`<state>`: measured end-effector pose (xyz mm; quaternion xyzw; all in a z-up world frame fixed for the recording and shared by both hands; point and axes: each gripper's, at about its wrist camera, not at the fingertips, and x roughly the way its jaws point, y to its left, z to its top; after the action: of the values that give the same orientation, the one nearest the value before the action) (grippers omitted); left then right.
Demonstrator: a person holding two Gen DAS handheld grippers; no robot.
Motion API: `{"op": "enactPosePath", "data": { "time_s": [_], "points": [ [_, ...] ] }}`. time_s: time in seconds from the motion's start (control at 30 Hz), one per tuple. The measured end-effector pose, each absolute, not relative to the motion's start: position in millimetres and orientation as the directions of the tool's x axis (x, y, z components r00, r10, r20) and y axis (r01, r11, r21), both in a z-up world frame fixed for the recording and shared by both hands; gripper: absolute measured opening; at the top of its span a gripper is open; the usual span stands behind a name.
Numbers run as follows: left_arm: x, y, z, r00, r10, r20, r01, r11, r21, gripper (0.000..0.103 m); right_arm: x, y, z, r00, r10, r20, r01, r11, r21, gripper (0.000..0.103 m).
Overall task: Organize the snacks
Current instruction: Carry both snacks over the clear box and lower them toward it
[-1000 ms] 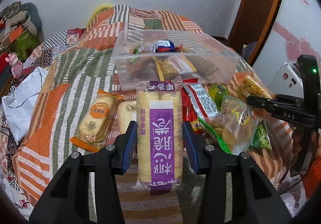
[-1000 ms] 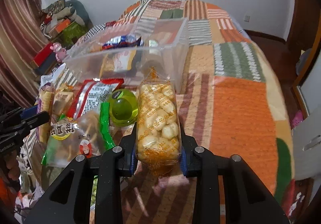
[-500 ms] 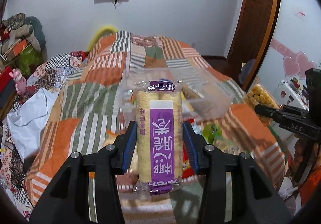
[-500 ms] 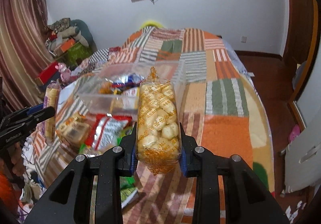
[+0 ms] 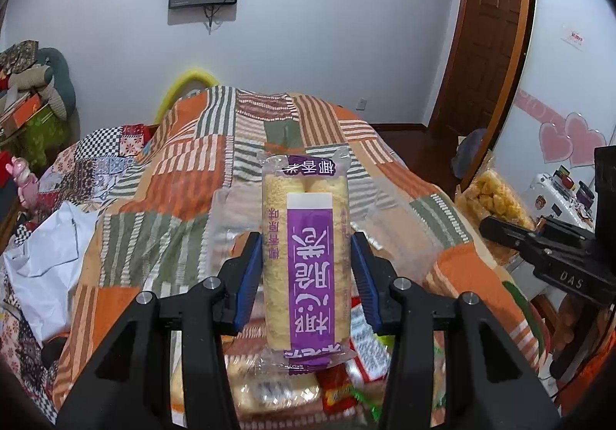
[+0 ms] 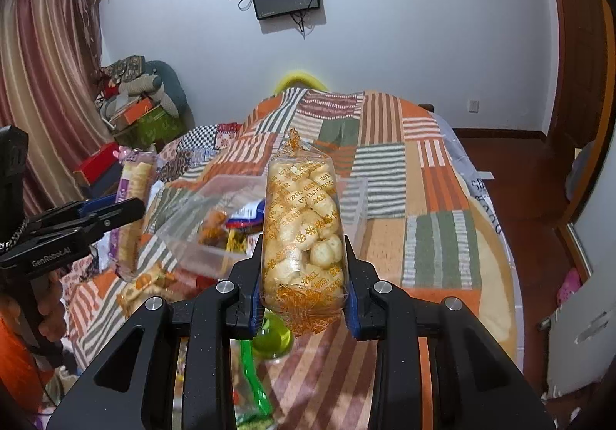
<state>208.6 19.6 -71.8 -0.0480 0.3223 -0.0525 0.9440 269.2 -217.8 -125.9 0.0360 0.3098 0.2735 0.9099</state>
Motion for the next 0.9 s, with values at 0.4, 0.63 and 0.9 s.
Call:
{"op": "enactPosePath", "data": {
  "time_s": [0.4, 0.63, 0.9],
  "points": [
    [263.6, -1.6, -81.7, 0.762, -0.184, -0.621, 0.112, 0.982, -0.154, 0.045, 304.5, -206.8, -133.7, 0.654, 0.523, -0.546, -0.468, 0.847, 0.252, 0.029],
    [295.5, -9.2, -96.5, 0.731, -0.204, -0.651, 0.122, 0.978, -0.170, 0.045, 324.5, -195.6, -146.4, 0.632, 0.519, -0.575, -0.468, 0.847, 0.251, 0.029],
    [323.4, -11.9, -118.2, 0.699, -0.192, -0.689, 0.090, 0.979, -0.182, 0.045, 342.0, -183.7, -165.2, 0.599, 0.509, -0.618, -0.467, 0.849, 0.247, 0.029]
  ]
}}
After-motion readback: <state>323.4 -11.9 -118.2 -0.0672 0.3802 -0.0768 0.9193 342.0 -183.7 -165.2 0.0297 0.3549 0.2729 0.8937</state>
